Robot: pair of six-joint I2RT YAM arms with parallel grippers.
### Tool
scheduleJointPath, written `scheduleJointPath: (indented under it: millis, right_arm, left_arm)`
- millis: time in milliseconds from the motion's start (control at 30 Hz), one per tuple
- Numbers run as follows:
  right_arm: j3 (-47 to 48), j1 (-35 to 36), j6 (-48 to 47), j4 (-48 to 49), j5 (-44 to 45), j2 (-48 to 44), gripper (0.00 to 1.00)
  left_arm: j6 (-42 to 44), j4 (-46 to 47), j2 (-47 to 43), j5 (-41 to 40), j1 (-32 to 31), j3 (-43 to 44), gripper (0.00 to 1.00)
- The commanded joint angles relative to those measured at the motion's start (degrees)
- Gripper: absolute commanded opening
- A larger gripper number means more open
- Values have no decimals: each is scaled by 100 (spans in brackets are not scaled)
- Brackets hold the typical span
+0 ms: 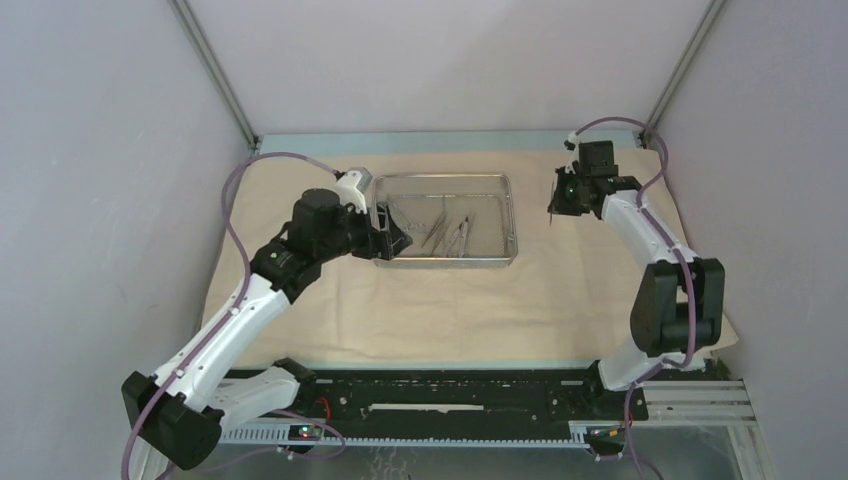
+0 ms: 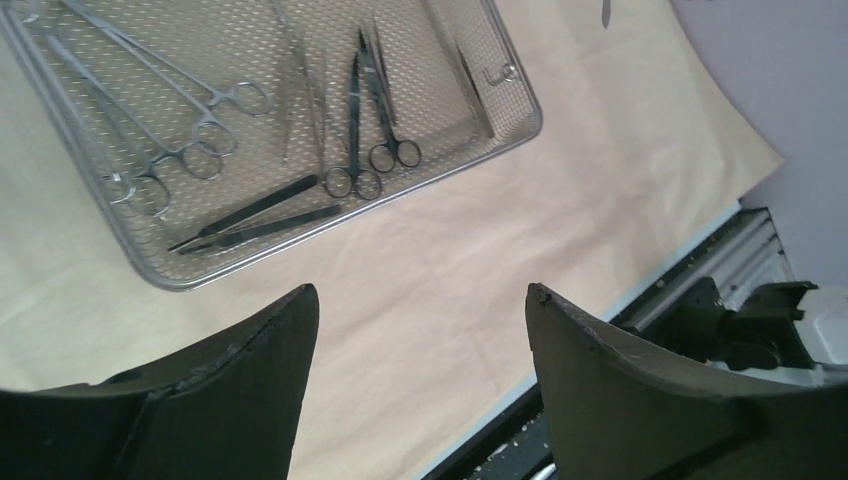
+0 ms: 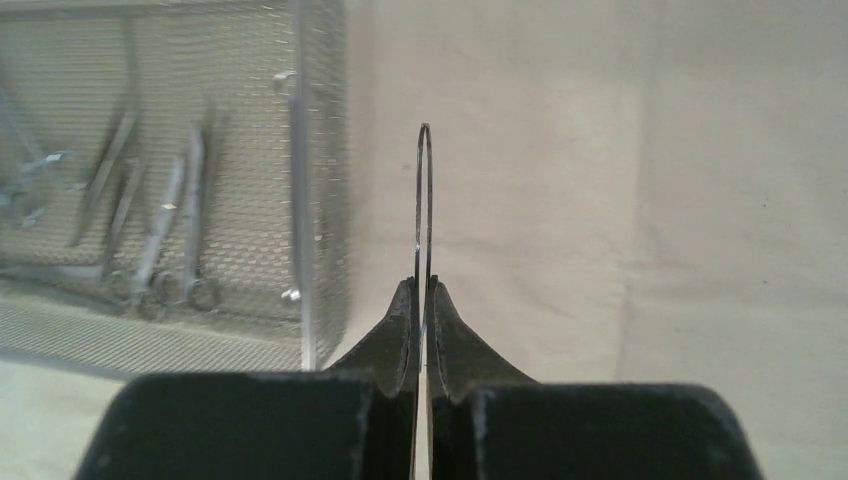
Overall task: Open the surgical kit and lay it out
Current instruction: Place the medical item in the surgical kit.
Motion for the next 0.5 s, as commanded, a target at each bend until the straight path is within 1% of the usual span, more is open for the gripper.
scheduleJointPath:
  millis: [0,267,467]
  right_arm:
    - [238,-37,-334,4,509,551,0]
    - [780,120,-668,-236,1192,1899,0]
    - [981,285,-696,-343,1391,2401,0]
  left_arm:
    - [386,-82,-219,-677,66,-178,81]
    - [446,-20,-294,-587,297,-380,81]
    - [496,-45,-313,-653,334,-407,81]
